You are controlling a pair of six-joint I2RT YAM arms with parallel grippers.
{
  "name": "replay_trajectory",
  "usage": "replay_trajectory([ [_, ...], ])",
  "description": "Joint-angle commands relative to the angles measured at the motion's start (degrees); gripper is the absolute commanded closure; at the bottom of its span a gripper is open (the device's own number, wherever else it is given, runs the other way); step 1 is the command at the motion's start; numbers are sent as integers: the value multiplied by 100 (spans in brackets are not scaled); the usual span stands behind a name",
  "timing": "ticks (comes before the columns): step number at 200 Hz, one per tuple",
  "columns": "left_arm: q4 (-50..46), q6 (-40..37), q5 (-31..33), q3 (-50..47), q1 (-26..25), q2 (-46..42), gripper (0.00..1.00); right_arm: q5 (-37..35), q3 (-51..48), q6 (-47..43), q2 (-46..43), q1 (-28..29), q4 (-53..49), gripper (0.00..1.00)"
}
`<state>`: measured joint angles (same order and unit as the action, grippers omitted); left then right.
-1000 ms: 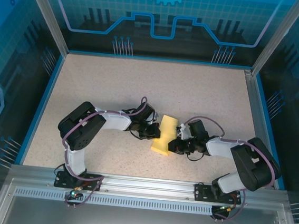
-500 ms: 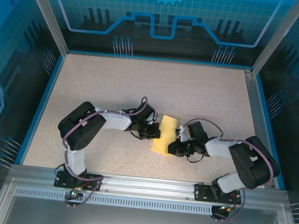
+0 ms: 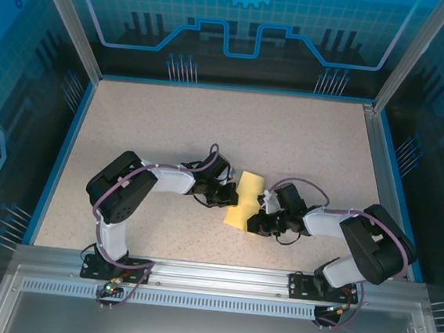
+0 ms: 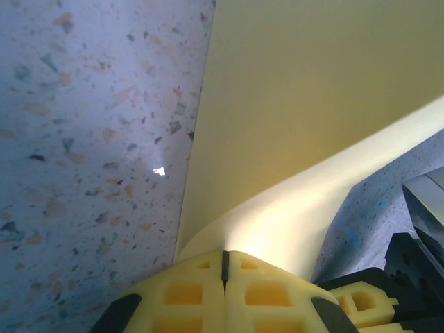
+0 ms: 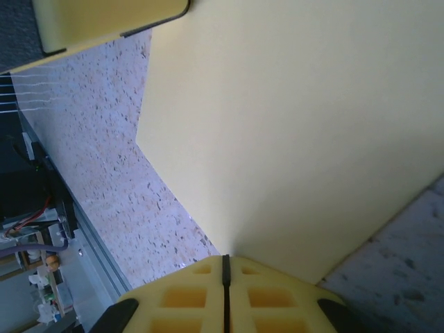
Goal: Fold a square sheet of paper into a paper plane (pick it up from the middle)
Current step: Fold the square sheet of paper in half at the center of the table.
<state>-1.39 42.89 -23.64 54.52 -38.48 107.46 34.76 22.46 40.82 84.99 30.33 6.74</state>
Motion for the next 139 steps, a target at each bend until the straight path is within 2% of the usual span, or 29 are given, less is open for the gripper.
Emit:
replay_trajectory([
  [1, -644, -197, 376, -49, -62, 196, 100, -349, -248, 29, 412, 83, -101, 93],
  [62, -671, -218, 377, -27, -58, 188, 100, -286, -283, 46, -318, -100, -239, 92],
  [112, -664, -215, 362, -12, -64, 214, 100, -155, -324, -56, -22, -271, -239, 93],
  [139, -682, -220, 366, -12, -63, 203, 100, -27, -143, -48, -580, -555, -461, 92],
])
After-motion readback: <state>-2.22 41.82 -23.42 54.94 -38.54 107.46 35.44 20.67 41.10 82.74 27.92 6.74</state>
